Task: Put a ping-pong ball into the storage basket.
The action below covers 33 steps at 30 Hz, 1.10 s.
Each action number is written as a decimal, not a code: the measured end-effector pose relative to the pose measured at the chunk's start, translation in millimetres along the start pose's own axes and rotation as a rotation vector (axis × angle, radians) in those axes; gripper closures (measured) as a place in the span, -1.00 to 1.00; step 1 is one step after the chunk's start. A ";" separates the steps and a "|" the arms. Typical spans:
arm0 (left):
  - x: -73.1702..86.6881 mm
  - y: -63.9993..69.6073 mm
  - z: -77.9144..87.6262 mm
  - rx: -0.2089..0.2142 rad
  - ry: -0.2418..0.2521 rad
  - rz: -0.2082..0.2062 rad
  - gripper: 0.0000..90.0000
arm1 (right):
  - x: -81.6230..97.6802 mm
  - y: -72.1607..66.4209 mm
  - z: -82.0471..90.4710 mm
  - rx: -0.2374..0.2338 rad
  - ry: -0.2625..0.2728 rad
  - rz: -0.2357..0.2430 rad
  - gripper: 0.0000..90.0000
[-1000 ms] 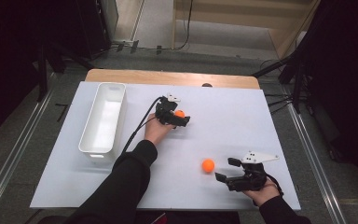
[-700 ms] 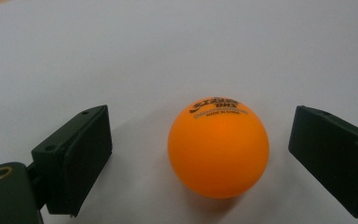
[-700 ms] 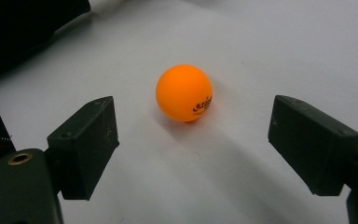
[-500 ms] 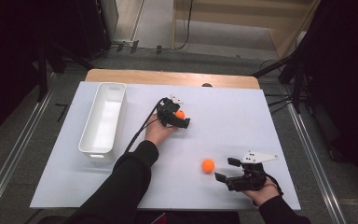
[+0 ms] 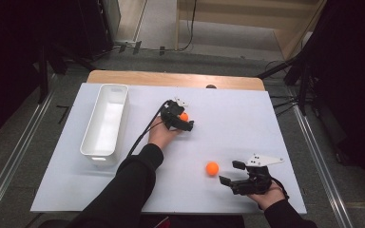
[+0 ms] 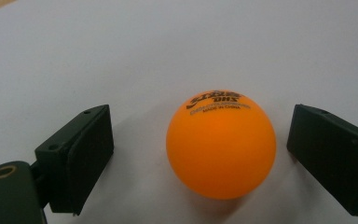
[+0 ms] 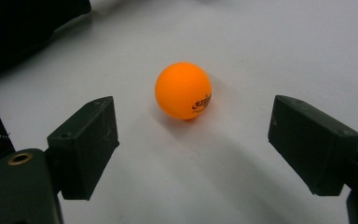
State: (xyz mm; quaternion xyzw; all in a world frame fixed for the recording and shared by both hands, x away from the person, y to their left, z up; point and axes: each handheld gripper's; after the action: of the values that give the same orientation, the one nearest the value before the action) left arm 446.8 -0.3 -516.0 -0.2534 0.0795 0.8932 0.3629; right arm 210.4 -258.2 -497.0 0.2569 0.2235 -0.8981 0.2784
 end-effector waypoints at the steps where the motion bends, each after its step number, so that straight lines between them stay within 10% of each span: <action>1: 0.1 -0.1 0.6 -0.001 -0.003 0.001 -0.82 | 0.0 0.0 0.0 0.000 0.000 0.000 -0.68; 20: 8.1 2.8 7.9 -0.003 0.044 0.004 -0.05 | 0.2 0.3 -0.9 0.004 -0.004 0.008 -0.68; 33: 8.6 4.3 8.4 0.000 0.050 0.009 0.13 | 0.1 0.4 -1.8 0.005 -0.014 0.009 -0.68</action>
State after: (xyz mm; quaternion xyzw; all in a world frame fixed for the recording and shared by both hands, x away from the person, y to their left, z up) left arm 435.3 4.6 -513.3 -0.2755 0.0894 0.8881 0.3569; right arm 211.2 -257.5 -498.6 0.2522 0.2181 -0.8991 0.2835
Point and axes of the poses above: each handheld gripper's, and its own axes: z roughly backward along the jaws, x roughly out of its underside, y roughly to its right, and after that the axes turned 13 degrees about -y, right-handed
